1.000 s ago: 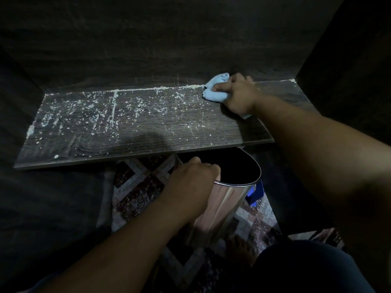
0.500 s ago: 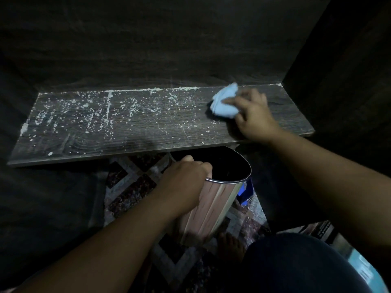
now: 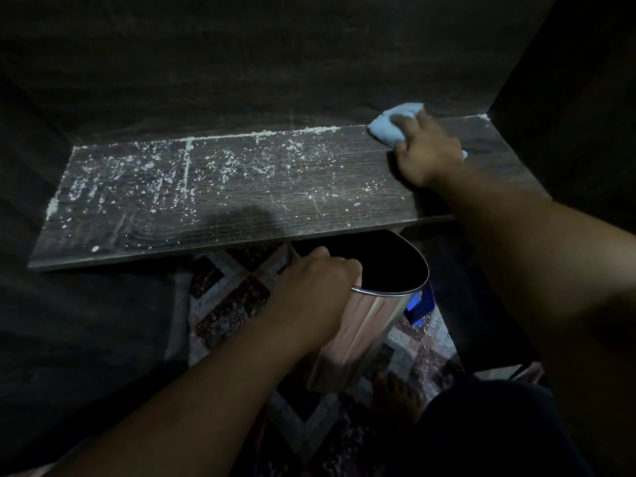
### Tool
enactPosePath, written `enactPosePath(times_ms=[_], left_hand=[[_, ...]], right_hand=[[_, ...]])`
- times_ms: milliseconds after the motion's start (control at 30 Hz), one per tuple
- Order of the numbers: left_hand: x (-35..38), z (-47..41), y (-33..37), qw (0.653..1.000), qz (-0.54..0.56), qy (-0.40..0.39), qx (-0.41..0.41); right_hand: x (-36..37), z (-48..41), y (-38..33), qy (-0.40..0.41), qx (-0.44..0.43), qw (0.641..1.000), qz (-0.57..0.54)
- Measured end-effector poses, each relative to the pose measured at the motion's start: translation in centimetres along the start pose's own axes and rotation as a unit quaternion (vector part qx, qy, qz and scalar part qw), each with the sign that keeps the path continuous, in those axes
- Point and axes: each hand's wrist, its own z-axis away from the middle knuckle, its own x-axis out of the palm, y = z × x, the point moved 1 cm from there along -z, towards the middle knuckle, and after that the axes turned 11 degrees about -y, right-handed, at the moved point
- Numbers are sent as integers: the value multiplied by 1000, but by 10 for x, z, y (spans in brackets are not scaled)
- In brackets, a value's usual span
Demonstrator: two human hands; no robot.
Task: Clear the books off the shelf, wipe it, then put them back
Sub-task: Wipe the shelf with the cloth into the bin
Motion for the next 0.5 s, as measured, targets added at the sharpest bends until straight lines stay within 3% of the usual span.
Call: enactPosePath(times_ms=[167,500], left_hand=[[-1,0,5,1000,-8,-4,6],[0,7,14,999,-30,-21,20]], right_hand=[[9,32,-15,-19,-131,991,6],[24,111,-23,-34,-224,974,-18]])
